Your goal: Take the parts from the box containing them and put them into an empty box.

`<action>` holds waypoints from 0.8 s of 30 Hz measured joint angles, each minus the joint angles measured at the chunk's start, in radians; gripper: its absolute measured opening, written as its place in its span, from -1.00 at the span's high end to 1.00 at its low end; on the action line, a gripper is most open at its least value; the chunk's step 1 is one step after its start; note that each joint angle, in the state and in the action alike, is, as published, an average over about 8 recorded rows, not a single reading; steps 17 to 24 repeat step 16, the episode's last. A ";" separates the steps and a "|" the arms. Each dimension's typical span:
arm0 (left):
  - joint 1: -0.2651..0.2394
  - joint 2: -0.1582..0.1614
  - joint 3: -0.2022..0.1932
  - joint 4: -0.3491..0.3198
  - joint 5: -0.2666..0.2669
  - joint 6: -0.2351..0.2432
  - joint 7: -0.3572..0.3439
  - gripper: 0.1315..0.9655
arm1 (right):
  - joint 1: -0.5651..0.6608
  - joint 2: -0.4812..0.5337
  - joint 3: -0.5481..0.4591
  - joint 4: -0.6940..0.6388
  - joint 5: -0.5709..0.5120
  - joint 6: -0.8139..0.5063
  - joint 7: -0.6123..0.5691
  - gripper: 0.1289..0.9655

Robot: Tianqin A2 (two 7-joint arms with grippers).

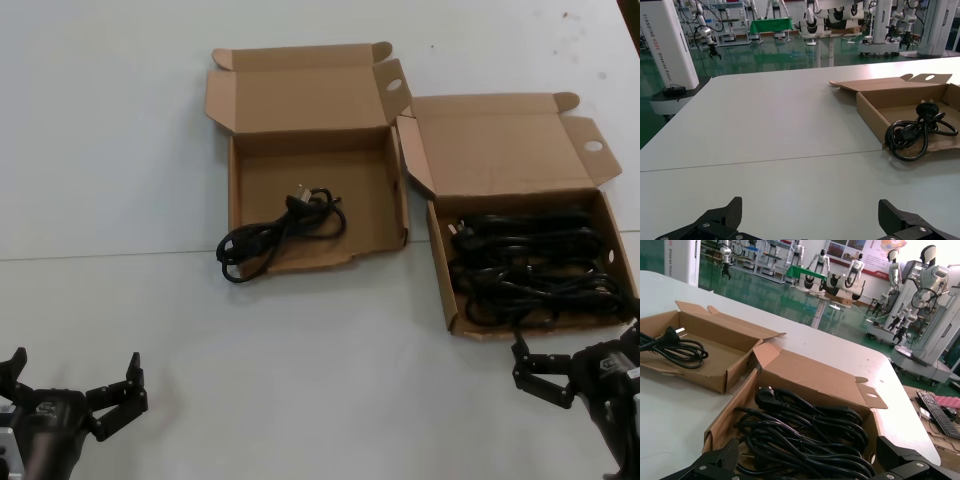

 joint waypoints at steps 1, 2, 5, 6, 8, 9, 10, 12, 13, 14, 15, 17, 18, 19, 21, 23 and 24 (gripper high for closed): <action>0.000 0.000 0.000 0.000 0.000 0.000 0.000 -1.00 | 0.000 0.000 0.000 0.000 0.000 0.000 0.000 -1.00; 0.000 0.000 0.000 0.000 0.000 0.000 0.000 -1.00 | 0.000 0.000 0.000 0.000 0.000 0.000 0.000 -1.00; 0.000 0.000 0.000 0.000 0.000 0.000 0.000 -1.00 | 0.000 0.000 0.000 0.000 0.000 0.000 0.000 -1.00; 0.000 0.000 0.000 0.000 0.000 0.000 0.000 -1.00 | 0.000 0.000 0.000 0.000 0.000 0.000 0.000 -1.00; 0.000 0.000 0.000 0.000 0.000 0.000 0.000 -1.00 | 0.000 0.000 0.000 0.000 0.000 0.000 0.000 -1.00; 0.000 0.000 0.000 0.000 0.000 0.000 0.000 -1.00 | 0.000 0.000 0.000 0.000 0.000 0.000 0.000 -1.00; 0.000 0.000 0.000 0.000 0.000 0.000 0.000 -1.00 | 0.000 0.000 0.000 0.000 0.000 0.000 0.000 -1.00; 0.000 0.000 0.000 0.000 0.000 0.000 0.000 -1.00 | 0.000 0.000 0.000 0.000 0.000 0.000 0.000 -1.00; 0.000 0.000 0.000 0.000 0.000 0.000 0.000 -1.00 | 0.000 0.000 0.000 0.000 0.000 0.000 0.000 -1.00; 0.000 0.000 0.000 0.000 0.000 0.000 0.000 -1.00 | 0.000 0.000 0.000 0.000 0.000 0.000 0.000 -1.00; 0.000 0.000 0.000 0.000 0.000 0.000 0.000 -1.00 | 0.000 0.000 0.000 0.000 0.000 0.000 0.000 -1.00; 0.000 0.000 0.000 0.000 0.000 0.000 0.000 -1.00 | 0.000 0.000 0.000 0.000 0.000 0.000 0.000 -1.00; 0.000 0.000 0.000 0.000 0.000 0.000 0.000 -1.00 | 0.000 0.000 0.000 0.000 0.000 0.000 0.000 -1.00; 0.000 0.000 0.000 0.000 0.000 0.000 0.000 -1.00 | 0.000 0.000 0.000 0.000 0.000 0.000 0.000 -1.00; 0.000 0.000 0.000 0.000 0.000 0.000 0.000 -1.00 | 0.000 0.000 0.000 0.000 0.000 0.000 0.000 -1.00; 0.000 0.000 0.000 0.000 0.000 0.000 0.000 -1.00 | 0.000 0.000 0.000 0.000 0.000 0.000 0.000 -1.00; 0.000 0.000 0.000 0.000 0.000 0.000 0.000 -1.00 | 0.000 0.000 0.000 0.000 0.000 0.000 0.000 -1.00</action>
